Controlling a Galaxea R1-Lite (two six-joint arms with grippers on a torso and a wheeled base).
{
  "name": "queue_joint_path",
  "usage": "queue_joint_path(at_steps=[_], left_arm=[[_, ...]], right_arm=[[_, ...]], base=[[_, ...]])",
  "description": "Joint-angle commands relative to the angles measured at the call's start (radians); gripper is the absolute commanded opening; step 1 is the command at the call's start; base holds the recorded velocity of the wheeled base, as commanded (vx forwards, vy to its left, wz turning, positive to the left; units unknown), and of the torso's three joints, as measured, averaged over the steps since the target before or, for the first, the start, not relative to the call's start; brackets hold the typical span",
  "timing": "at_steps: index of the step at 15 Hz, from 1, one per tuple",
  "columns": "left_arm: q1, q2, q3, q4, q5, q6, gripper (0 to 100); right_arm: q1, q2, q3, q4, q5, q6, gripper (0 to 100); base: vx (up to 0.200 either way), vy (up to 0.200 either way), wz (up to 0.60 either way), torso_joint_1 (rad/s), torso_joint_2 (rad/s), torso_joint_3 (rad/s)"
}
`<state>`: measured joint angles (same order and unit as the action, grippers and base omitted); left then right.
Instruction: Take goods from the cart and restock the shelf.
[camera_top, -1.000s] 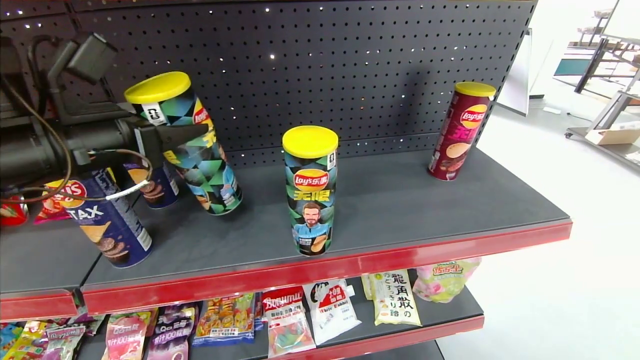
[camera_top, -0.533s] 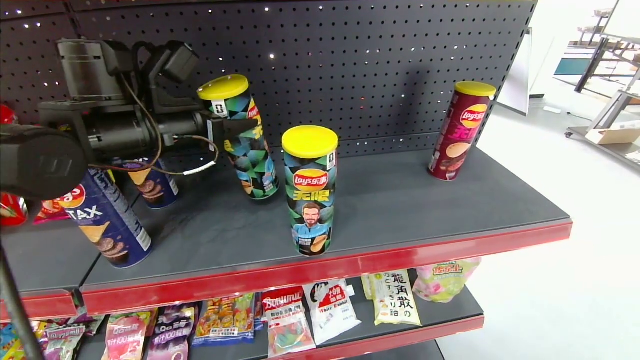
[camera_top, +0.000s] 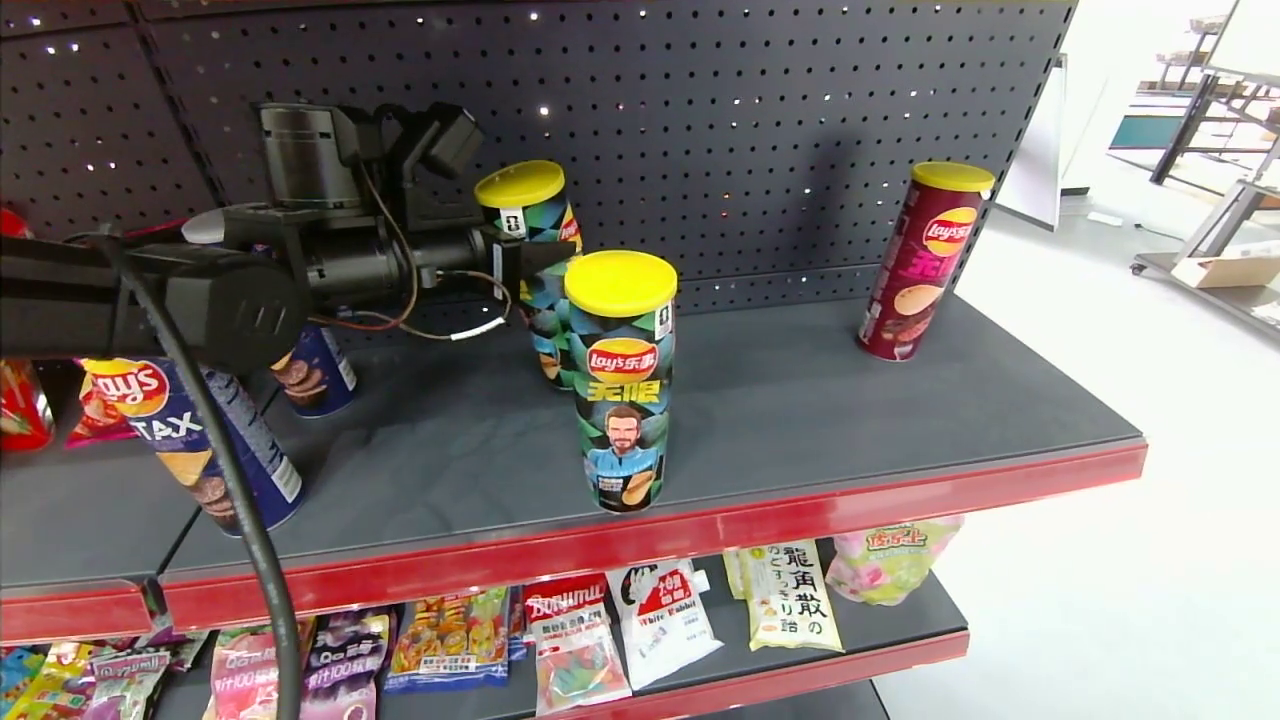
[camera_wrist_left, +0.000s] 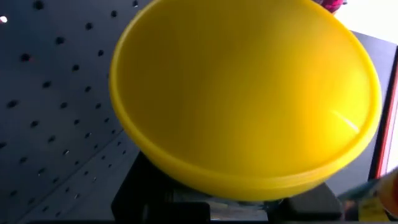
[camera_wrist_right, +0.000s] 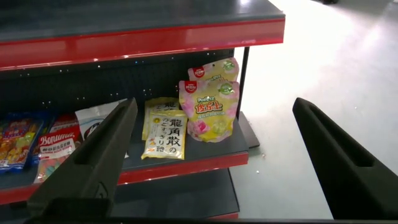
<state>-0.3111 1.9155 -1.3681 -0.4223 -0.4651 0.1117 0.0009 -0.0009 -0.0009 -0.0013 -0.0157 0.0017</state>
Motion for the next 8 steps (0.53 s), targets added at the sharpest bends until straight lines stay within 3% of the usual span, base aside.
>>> queue_joint_path(at_steps=[1, 3, 8], left_arm=[[-0.005, 0.039, -0.016, -0.019, 0.000, 0.003, 0], [-0.006, 0.059, -0.032, -0.039, 0.000, 0.022, 0], [-0.017, 0.080, -0.040, -0.039, 0.000, 0.020, 0]], right_arm=[[0.001, 0.001, -0.001, 0.000, -0.001, 0.000, 100], [0.001, 0.001, 0.001, 0.000, 0.000, 0.000, 100], [0.001, 0.001, -0.001, 0.000, 0.000, 0.000, 100]], base=[[0.000, 0.000, 0.00, 0.000, 0.00, 0.000], [0.000, 0.000, 0.00, 0.000, 0.00, 0.000], [0.000, 0.000, 0.00, 0.000, 0.00, 0.000]])
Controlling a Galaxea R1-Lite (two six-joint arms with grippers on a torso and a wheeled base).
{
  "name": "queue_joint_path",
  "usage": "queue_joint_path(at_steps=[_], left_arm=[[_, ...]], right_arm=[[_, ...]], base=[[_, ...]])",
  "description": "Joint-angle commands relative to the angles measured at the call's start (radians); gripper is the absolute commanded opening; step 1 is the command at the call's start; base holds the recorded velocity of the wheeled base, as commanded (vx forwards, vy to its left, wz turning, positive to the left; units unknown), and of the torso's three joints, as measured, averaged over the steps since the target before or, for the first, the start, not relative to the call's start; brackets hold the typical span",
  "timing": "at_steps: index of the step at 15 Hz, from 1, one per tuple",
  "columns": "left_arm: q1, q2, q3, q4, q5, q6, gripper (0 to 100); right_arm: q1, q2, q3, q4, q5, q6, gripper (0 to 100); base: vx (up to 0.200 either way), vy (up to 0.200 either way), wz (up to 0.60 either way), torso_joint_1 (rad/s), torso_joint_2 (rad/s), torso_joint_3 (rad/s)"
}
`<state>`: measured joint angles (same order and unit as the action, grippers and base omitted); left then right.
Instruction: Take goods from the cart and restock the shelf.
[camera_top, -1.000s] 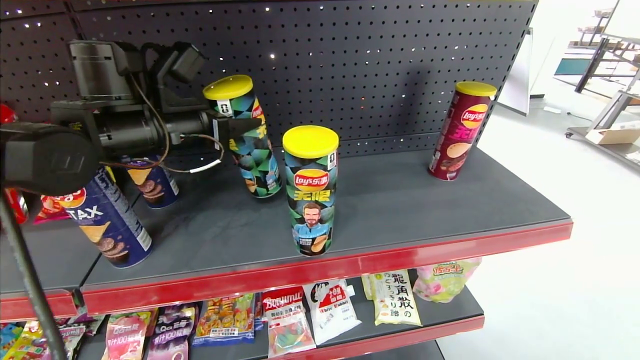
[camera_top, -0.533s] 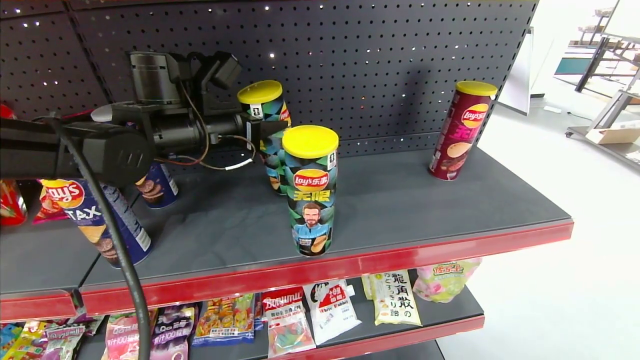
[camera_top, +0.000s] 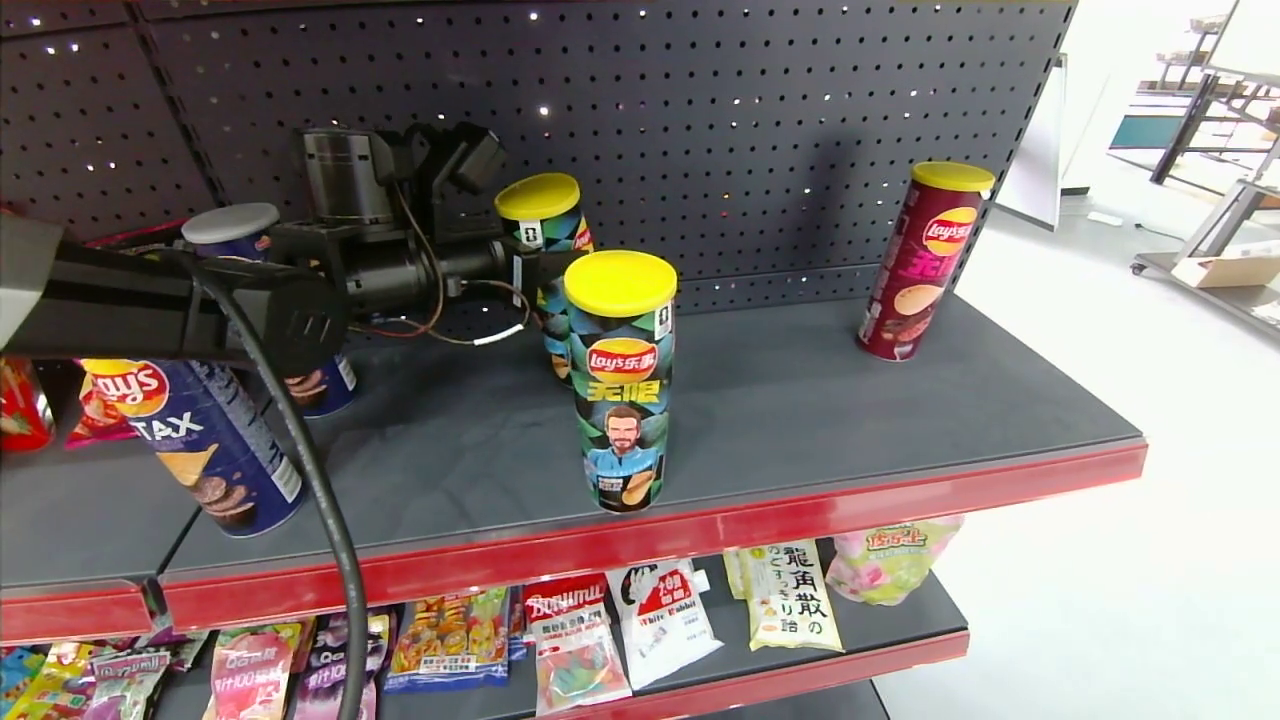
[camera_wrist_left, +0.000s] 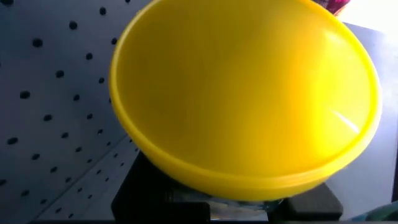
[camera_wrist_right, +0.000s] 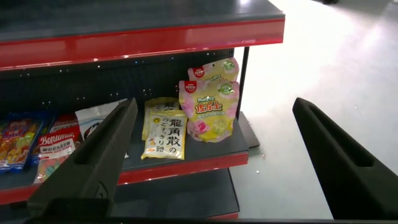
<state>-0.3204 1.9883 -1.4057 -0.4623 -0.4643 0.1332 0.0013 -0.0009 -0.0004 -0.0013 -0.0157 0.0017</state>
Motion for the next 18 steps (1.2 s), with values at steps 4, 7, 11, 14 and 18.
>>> queue_joint_path(at_steps=[4, 7, 11, 14, 18], left_arm=[[-0.019, 0.017, -0.010, -0.006, -0.001, 0.000, 0], [-0.023, 0.026, -0.025, -0.006, -0.001, 0.003, 0], [-0.022, 0.037, -0.027, -0.016, -0.001, 0.036, 0], [-0.022, 0.038, -0.027, -0.016, -0.001, 0.039, 0], [-0.020, 0.044, -0.027, -0.016, -0.001, 0.063, 0]], right_arm=[[0.000, 0.001, 0.000, 0.000, 0.000, 0.000, 100], [0.000, 0.001, -0.001, 0.000, -0.001, 0.000, 100], [0.000, 0.001, 0.000, 0.000, 0.000, 0.000, 100], [0.000, 0.001, 0.000, 0.000, 0.000, 0.000, 100], [0.000, 0.001, 0.000, 0.000, -0.001, 0.000, 100]], base=[[0.000, 0.000, 0.00, 0.000, 0.00, 0.000], [0.000, 0.000, 0.00, 0.000, 0.00, 0.000], [0.000, 0.000, 0.00, 0.000, 0.00, 0.000], [0.000, 0.000, 0.00, 0.000, 0.00, 0.000], [0.000, 0.000, 0.00, 0.000, 0.00, 0.000]])
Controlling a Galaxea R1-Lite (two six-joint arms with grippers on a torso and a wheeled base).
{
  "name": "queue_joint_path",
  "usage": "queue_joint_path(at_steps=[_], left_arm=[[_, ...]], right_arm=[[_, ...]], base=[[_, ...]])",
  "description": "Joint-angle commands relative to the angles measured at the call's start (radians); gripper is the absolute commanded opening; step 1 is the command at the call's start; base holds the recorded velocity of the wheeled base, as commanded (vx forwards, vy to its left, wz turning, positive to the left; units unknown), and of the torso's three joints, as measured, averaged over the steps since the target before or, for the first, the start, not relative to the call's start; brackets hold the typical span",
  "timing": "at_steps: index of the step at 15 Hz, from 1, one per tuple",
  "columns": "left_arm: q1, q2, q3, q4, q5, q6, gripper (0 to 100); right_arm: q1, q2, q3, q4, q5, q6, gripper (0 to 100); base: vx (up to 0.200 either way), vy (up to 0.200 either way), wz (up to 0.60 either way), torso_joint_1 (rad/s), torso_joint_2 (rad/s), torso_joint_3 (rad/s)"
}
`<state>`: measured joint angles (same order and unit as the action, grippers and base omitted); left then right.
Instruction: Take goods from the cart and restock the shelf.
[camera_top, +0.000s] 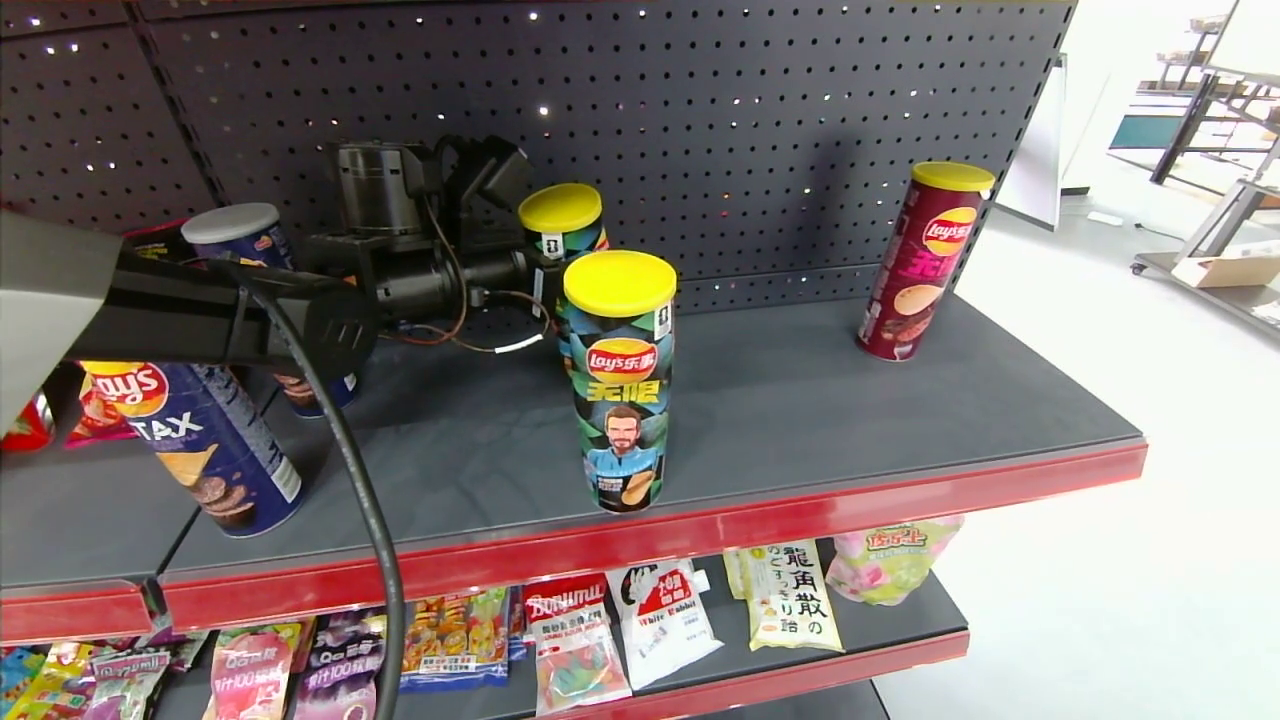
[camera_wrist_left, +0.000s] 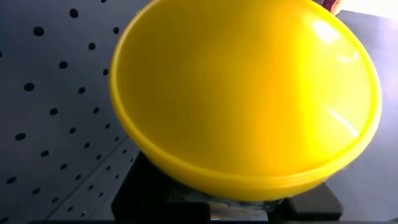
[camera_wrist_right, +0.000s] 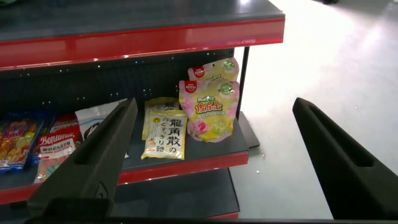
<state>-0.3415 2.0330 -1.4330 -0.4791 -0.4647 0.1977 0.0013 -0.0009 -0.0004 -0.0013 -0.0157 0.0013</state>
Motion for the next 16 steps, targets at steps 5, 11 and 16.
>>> queue_joint_path(at_steps=[5, 11, 16], left_arm=[[0.001, 0.000, 0.005, 0.004, 0.001, 0.005, 100], [0.009, -0.039, 0.057, 0.001, 0.006, 0.005, 100], [0.048, -0.191, 0.244, 0.002, 0.008, 0.006, 100]], right_arm=[[0.000, 0.001, -0.001, 0.000, -0.001, 0.000, 100], [0.000, 0.001, 0.000, 0.000, -0.001, 0.000, 100], [0.000, 0.001, 0.000, 0.000, 0.000, 0.000, 100]], base=[[0.000, 0.000, 0.00, 0.000, 0.00, 0.000], [0.000, 0.000, 0.00, 0.000, 0.00, 0.000], [0.000, 0.000, 0.00, 0.000, 0.00, 0.000]])
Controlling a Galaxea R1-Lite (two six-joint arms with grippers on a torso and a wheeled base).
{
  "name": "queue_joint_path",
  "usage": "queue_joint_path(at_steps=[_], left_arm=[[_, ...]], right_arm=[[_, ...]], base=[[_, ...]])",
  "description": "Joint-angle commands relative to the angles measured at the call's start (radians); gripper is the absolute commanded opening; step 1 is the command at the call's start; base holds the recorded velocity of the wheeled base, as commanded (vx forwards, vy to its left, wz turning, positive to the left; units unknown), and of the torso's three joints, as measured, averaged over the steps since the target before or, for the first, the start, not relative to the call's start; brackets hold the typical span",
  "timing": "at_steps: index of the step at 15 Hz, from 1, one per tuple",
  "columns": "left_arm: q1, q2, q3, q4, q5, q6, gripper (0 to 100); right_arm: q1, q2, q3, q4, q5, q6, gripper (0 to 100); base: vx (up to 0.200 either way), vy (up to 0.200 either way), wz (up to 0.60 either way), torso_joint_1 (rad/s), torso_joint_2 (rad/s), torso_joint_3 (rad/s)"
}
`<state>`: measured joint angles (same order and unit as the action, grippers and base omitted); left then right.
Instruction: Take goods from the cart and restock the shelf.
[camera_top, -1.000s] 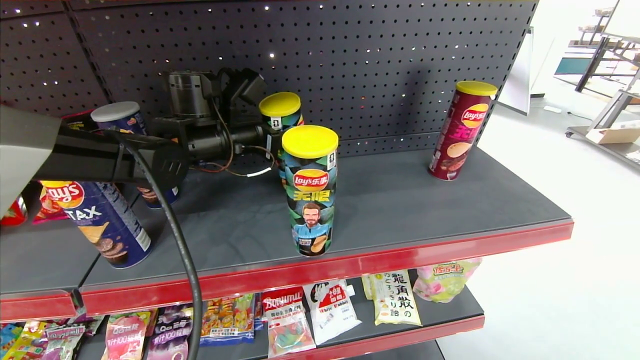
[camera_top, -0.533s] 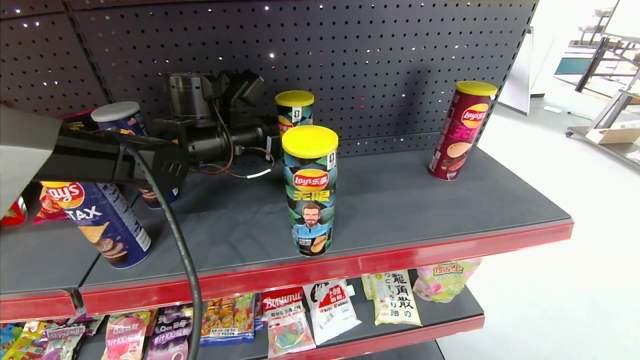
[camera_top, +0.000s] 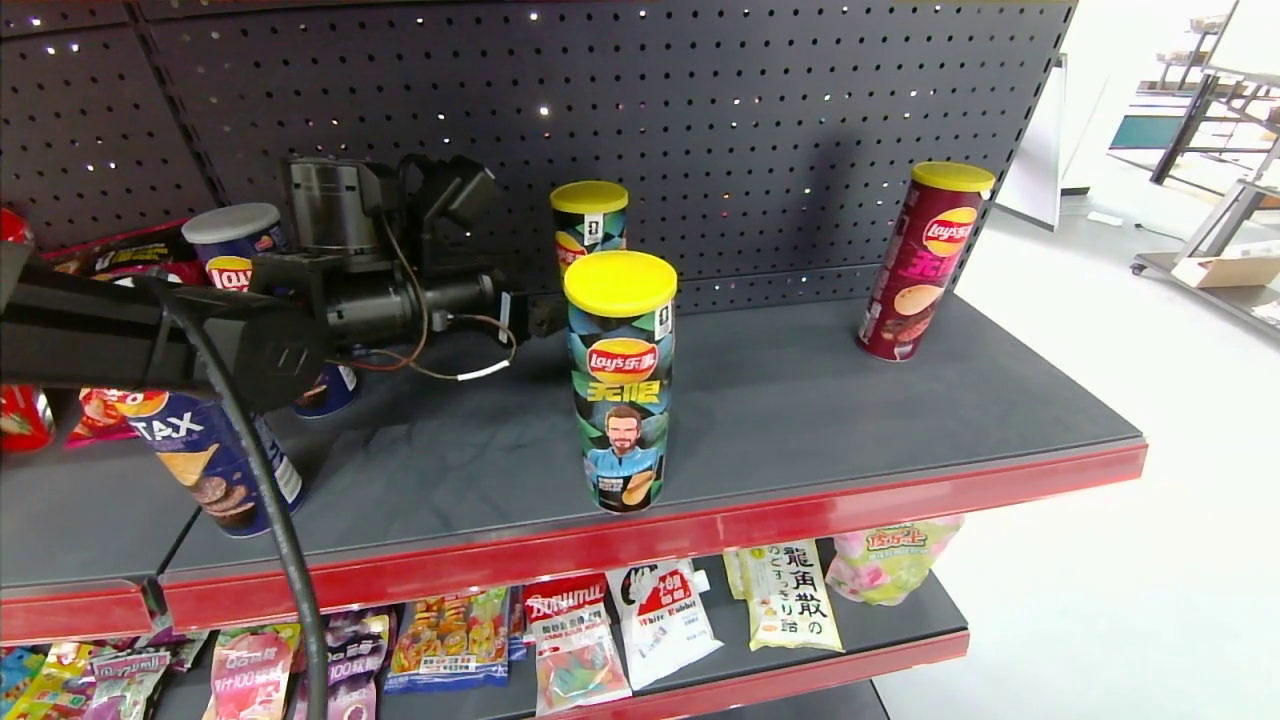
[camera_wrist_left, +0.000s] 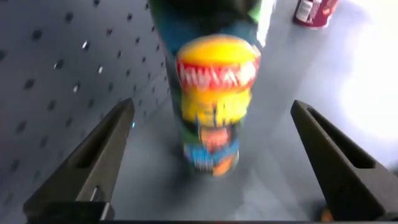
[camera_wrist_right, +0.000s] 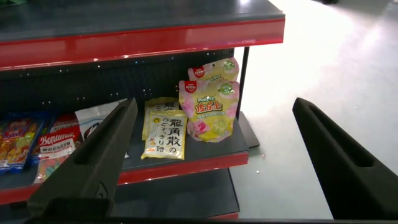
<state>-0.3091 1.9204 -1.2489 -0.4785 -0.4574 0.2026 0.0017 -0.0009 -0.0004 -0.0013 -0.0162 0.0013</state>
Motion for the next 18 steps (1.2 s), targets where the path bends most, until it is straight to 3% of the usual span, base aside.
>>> queue_joint_path(at_steps=[1, 2, 4, 5, 7, 8, 9, 11, 13, 15, 17, 18], left_arm=[[0.019, -0.124, 0.114, 0.003, 0.000, 0.000, 100], [0.022, -0.143, 0.140, 0.003, 0.002, 0.000, 100], [0.041, -0.284, 0.338, 0.003, 0.000, 0.000, 100], [0.042, -0.302, 0.364, 0.001, 0.000, 0.000, 100], [0.061, -0.475, 0.553, 0.008, 0.000, -0.012, 100], [0.062, -0.480, 0.557, 0.008, 0.000, -0.014, 100], [0.073, -0.620, 0.668, 0.021, 0.003, -0.038, 100], [0.071, -0.805, 0.734, 0.132, 0.043, -0.040, 100], [0.071, -0.999, 0.721, 0.374, 0.091, -0.046, 100], [0.078, -1.117, 0.700, 0.509, 0.157, -0.094, 100], [0.078, -1.249, 0.701, 0.560, 0.273, -0.213, 100], [0.078, -1.296, 0.717, 0.566, 0.327, -0.239, 100]], right_arm=[[0.000, 0.001, 0.000, 0.000, 0.001, 0.000, 100], [0.000, 0.001, 0.000, 0.000, 0.001, 0.000, 100], [0.000, 0.001, 0.000, 0.000, 0.001, 0.000, 100], [0.000, 0.001, 0.000, 0.000, -0.001, 0.000, 100], [0.000, 0.001, 0.000, 0.000, -0.001, 0.000, 100], [0.000, 0.001, 0.000, 0.000, -0.001, 0.000, 100], [0.000, 0.001, 0.000, 0.000, 0.001, 0.000, 100], [0.000, 0.001, 0.000, 0.000, -0.001, 0.000, 100], [0.000, 0.001, 0.000, 0.000, 0.001, 0.000, 100], [0.000, 0.001, 0.000, 0.000, -0.001, 0.000, 100], [0.000, 0.001, 0.000, 0.000, -0.001, 0.000, 100], [0.000, 0.001, 0.000, 0.000, -0.001, 0.000, 100]], base=[[0.000, 0.000, 0.00, 0.000, 0.00, 0.000], [0.000, 0.000, 0.00, 0.000, 0.00, 0.000], [0.000, 0.000, 0.00, 0.000, 0.00, 0.000], [0.000, 0.000, 0.00, 0.000, 0.00, 0.000], [0.000, 0.000, 0.00, 0.000, 0.00, 0.000], [0.000, 0.000, 0.00, 0.000, 0.00, 0.000], [0.000, 0.000, 0.00, 0.000, 0.00, 0.000], [0.000, 0.000, 0.00, 0.000, 0.00, 0.000], [0.000, 0.000, 0.00, 0.000, 0.00, 0.000], [0.000, 0.000, 0.00, 0.000, 0.00, 0.000], [0.000, 0.000, 0.00, 0.000, 0.00, 0.000], [0.000, 0.000, 0.00, 0.000, 0.00, 0.000]])
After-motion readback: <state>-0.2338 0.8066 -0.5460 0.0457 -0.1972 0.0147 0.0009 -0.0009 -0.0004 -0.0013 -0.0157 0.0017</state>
